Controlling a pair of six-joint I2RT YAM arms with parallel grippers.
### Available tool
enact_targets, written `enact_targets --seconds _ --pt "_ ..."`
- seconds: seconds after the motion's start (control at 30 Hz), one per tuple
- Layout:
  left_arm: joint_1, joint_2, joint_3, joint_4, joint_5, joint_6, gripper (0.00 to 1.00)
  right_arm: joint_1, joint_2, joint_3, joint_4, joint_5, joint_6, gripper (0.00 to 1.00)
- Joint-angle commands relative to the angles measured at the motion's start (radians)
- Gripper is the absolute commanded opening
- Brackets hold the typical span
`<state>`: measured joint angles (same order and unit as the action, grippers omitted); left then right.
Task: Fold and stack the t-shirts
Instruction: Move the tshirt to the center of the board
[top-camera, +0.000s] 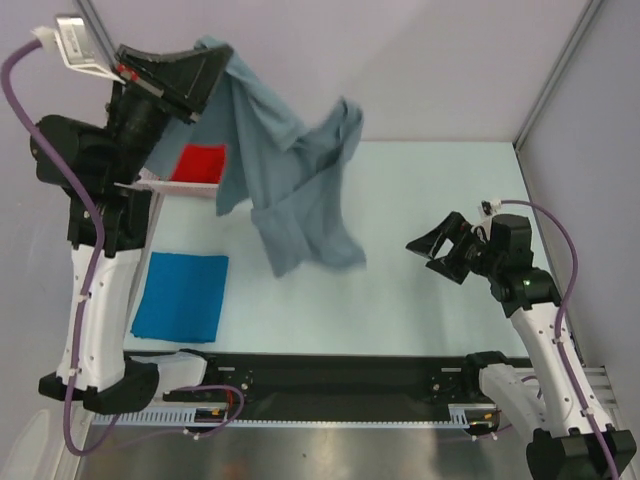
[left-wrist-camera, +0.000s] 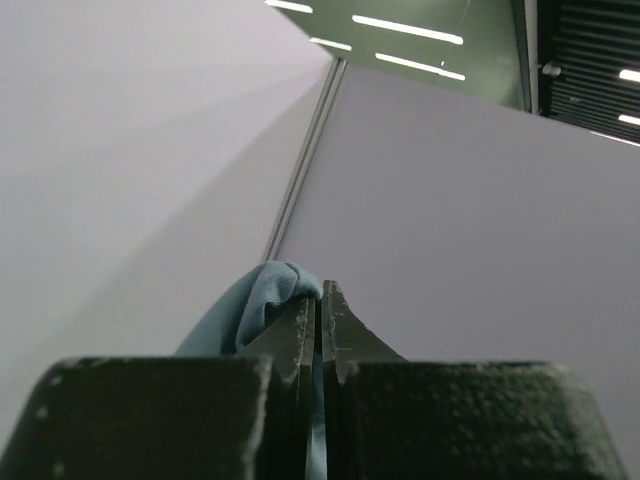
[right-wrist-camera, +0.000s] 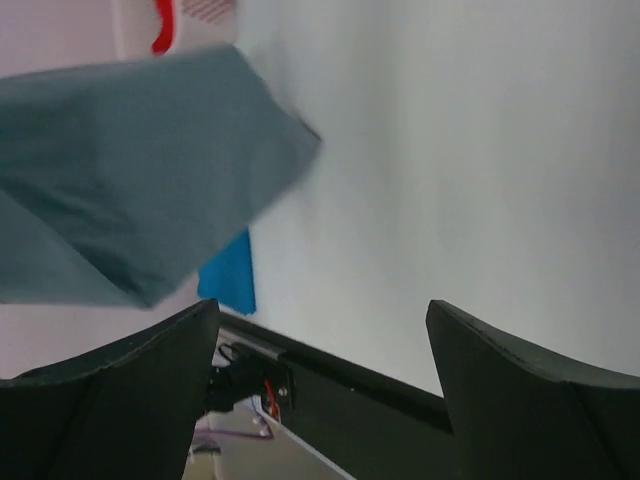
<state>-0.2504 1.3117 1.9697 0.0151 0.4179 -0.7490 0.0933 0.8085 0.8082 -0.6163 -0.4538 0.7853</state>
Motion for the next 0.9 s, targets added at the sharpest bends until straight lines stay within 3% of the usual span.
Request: enact_targets --seconds 0.0,0.07,0.2,0.33,0.43,0.47,0.53,0.57,0.7,0.87 --pt "-0.03 -0.063 -0.149 -0.02 0.027 0.004 0.0 0.055 -0.015 0.098 0.114 -0.219 -0.164 0.91" --pt "-0.07 -0.106 -0.25 -0.018 0.027 -0.003 0.0 0.089 -0.019 0.115 0.176 -0.252 -0.21 0.92" --pt "-0.147 -0.189 -0.457 -0.046 0.001 0.02 0.0 0.178 0.046 0.157 0.104 -0.27 -0.258 0.93" --pt "-0.164 -0.247 -0.638 -0.069 0.001 0.013 0.0 0.371 0.021 0.084 0.121 -0.158 -0.216 0.92" --pt "-0.167 -0.272 -0.678 -0.066 0.002 0.007 0.0 0.485 -0.008 -0.015 0.232 -0.12 -0.172 0.92" --pt "-0.167 -0.282 -0.681 -0.066 0.002 0.007 0.0 0.59 -0.011 -0.033 0.265 -0.103 -0.173 0.94" --pt "-0.168 -0.284 -0.68 -0.075 0.012 0.005 0.0 0.708 -0.011 -0.063 0.312 0.045 -0.204 0.97" --pt "-0.17 -0.281 -0.675 -0.078 0.021 0.005 0.0 0.835 0.001 -0.081 0.316 0.116 -0.225 1.0" --pt "-0.173 -0.288 -0.664 -0.104 0.035 0.008 0.0 1.063 0.11 -0.101 0.374 0.538 -0.261 1.0" --pt "-0.176 -0.325 -0.67 -0.118 0.038 -0.007 0.0 1.125 0.294 -0.11 0.57 0.708 -0.256 1.0"
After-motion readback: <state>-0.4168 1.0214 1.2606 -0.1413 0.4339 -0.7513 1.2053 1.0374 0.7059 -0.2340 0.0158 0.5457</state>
